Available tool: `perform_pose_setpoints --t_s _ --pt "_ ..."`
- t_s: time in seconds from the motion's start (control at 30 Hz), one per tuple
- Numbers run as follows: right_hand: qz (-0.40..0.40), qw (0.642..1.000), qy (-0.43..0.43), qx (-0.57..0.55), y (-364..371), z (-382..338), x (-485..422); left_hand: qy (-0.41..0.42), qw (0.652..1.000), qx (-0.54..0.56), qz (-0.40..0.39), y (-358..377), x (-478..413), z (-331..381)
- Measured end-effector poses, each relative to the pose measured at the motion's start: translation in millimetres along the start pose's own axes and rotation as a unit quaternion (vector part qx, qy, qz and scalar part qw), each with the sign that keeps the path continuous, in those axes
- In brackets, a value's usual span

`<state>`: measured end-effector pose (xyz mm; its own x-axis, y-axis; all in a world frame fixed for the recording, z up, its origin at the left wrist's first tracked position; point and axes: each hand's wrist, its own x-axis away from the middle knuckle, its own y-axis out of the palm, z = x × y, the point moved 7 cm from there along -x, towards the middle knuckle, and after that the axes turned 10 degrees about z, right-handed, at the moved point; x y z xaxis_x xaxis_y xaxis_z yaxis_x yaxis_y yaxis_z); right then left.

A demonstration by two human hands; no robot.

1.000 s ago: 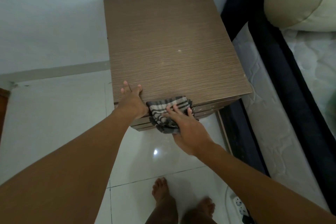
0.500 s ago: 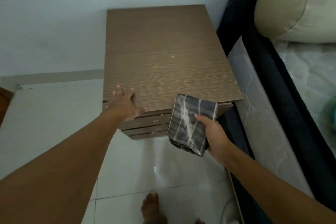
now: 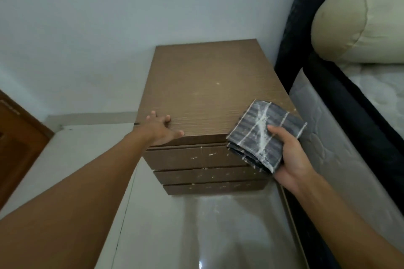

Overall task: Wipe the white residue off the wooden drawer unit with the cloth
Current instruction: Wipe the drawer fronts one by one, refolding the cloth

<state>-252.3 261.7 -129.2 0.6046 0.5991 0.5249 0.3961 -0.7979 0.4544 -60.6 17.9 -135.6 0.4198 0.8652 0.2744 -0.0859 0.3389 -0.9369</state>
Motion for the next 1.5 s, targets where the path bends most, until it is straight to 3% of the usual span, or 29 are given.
perform_pose_setpoints --t_s 0.4,0.5,0.67,0.73,0.87,1.0,1.1,1.3,1.4,1.5 --pt "-0.051 0.99 -0.131 0.004 -58.3 19.0 -6.4 0.054 0.991 0.045 0.116 3.4 20.5 -5.1" --pt "0.009 0.987 -0.162 -0.002 -79.1 23.3 2.3 0.049 0.979 0.078 0.182 11.8 29.5 -11.4" --pt "0.147 0.968 -0.201 0.023 -126.0 31.2 13.9 0.038 0.959 0.023 0.28 13.1 34.5 -12.5" --pt "0.183 0.954 -0.233 0.046 -137.5 26.0 17.2 0.031 0.94 0.071 0.333 23.8 38.5 -15.1" --pt "0.199 0.935 -0.283 0.085 -143.1 12.8 20.8 -0.018 0.862 0.251 0.44 75.4 59.5 -40.1" --pt "0.211 0.911 -0.335 0.115 -134.5 -0.2 19.0 -0.14 0.815 0.424 0.371 103.8 45.0 -70.4" --pt "0.231 0.9 -0.347 0.127 -128.2 1.3 8.1 -0.175 0.771 0.522 0.318 102.1 30.6 -72.2" --pt "0.211 0.88 -0.385 0.18 -111.5 11.1 -0.6 -0.213 0.718 0.56 0.353 101.9 33.2 -81.0" --pt "0.217 0.833 -0.441 0.254 -111.1 8.6 1.9 -0.213 0.703 0.577 0.357 103.4 34.5 -81.5" --pt "0.25 0.761 -0.476 0.363 -117.7 0.9 8.0 -0.22 0.697 0.579 0.36 105.5 39.4 -82.1"
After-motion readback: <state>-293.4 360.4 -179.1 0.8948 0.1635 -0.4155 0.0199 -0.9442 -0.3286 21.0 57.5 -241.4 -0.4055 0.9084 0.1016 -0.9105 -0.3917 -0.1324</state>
